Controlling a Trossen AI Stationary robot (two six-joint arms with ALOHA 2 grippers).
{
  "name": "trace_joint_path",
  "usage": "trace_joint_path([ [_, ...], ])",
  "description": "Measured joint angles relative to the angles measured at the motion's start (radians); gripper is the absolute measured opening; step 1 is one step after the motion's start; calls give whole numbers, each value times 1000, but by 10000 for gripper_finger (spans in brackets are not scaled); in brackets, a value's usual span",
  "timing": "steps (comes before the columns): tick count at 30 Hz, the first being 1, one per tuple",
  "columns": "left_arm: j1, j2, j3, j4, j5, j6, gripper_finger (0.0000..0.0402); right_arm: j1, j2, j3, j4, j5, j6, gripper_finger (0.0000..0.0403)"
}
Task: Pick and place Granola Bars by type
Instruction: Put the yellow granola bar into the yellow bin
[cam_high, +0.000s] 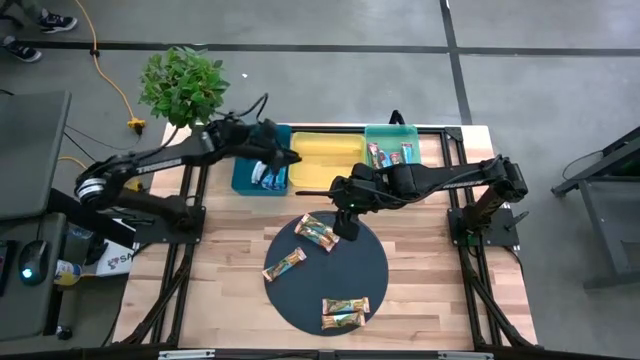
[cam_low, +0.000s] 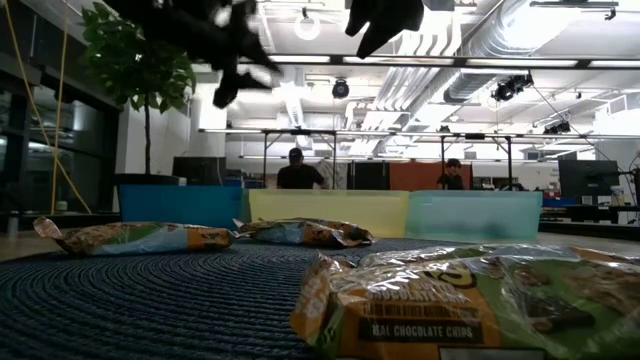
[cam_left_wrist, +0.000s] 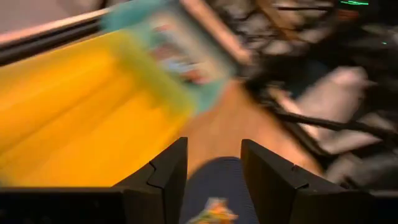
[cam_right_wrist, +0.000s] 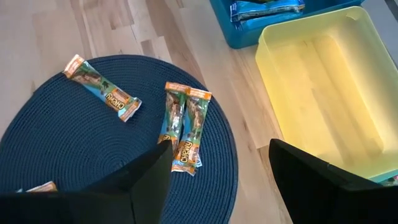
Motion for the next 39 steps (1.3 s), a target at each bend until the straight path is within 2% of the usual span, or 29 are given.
trace_joint_path([
  [4,-90,-83,0,51,55,20,147,0,0,0,-3,-31,-5,252],
  [8,-195,-153,0,49,47,33,147,0,0,0,-9,-87,-25,252],
  [12,-315,-204,0,47,-34,36,147,1,0,0,-9,-176,-60,252],
  [15,-402,-231,0,47,-105,36,147,13,0,0,-11,-288,-99,252],
  [18,-482,-245,0,47,-181,37,147,48,0,0,-20,-377,-131,252],
  [21,-548,-245,0,46,-244,36,147,97,0,0,-35,-418,-141,252],
  [27,-653,-244,0,44,-317,54,147,217,0,0,-41,-399,-63,252],
  [34,-760,-287,0,32,-364,138,147,369,28,0,-39,-241,88,252],
  [39,-863,-368,0,-75,-494,167,147,439,92,0,-18,-232,184,252],
])
